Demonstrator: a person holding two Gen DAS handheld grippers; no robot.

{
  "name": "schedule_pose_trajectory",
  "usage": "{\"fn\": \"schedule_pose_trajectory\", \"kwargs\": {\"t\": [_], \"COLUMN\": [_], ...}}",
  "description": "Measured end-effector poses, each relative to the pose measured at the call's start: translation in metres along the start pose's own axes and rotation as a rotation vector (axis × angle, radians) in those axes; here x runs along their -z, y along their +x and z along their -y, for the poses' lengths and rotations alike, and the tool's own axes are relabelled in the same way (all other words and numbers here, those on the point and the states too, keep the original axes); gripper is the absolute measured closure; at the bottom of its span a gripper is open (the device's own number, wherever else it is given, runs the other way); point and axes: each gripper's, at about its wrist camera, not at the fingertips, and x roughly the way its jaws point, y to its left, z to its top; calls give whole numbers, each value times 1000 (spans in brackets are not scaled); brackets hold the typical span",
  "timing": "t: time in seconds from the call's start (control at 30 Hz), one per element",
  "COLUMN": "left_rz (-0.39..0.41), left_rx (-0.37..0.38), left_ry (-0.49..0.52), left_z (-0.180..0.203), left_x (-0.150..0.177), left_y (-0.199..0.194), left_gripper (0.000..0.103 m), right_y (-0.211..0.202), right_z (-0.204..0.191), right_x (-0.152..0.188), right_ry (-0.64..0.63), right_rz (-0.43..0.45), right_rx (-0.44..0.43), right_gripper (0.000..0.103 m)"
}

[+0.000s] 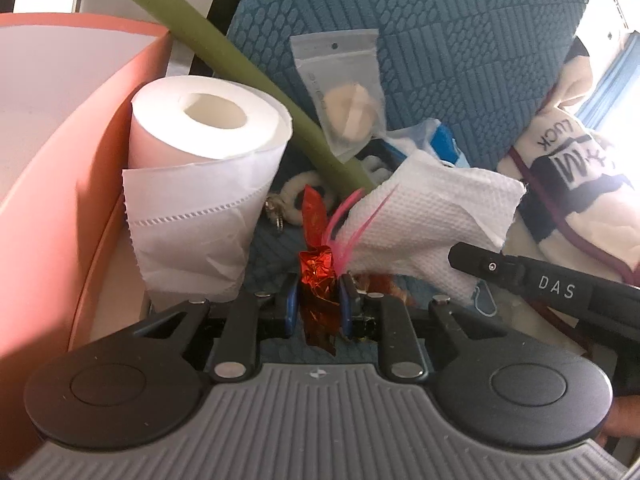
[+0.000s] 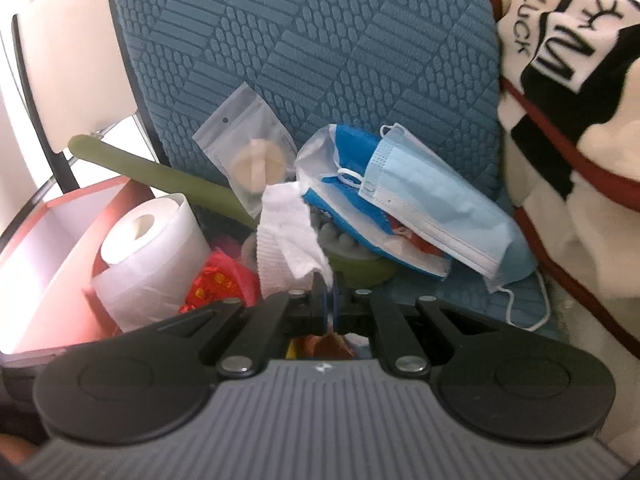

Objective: Organize soft objects
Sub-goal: 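Close the left tool on the red foil candy while the right tool grasps the white tissue, then lift the red candy with the left tool while the right tool lifts the tissue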

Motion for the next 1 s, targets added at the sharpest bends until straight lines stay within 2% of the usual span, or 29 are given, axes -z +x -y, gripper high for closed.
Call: {"fn": "schedule_pose_trajectory", "kwargs": {"t": [0.27, 0.5, 0.83, 1.0], "left_rz": [-10, -15, -2, -8], "left_rx": [10, 7, 17, 19], "left_ry": [18, 26, 29, 28], "left_z": [6, 7, 9, 10], "left_x": [6, 13, 20, 22], "left_y": [-11, -26, -45, -48], "left_gripper": [79, 79, 79, 79], "right_y": [-24, -49, -82, -85], "right_z": [6, 6, 14, 15], "right_x": [12, 19, 24, 27], "right_ry": [26, 27, 65, 66], "right_rz": [-14, 15, 81, 75], "right_rx": [47, 74, 76, 75], "right_gripper": [97, 97, 97, 97]}}
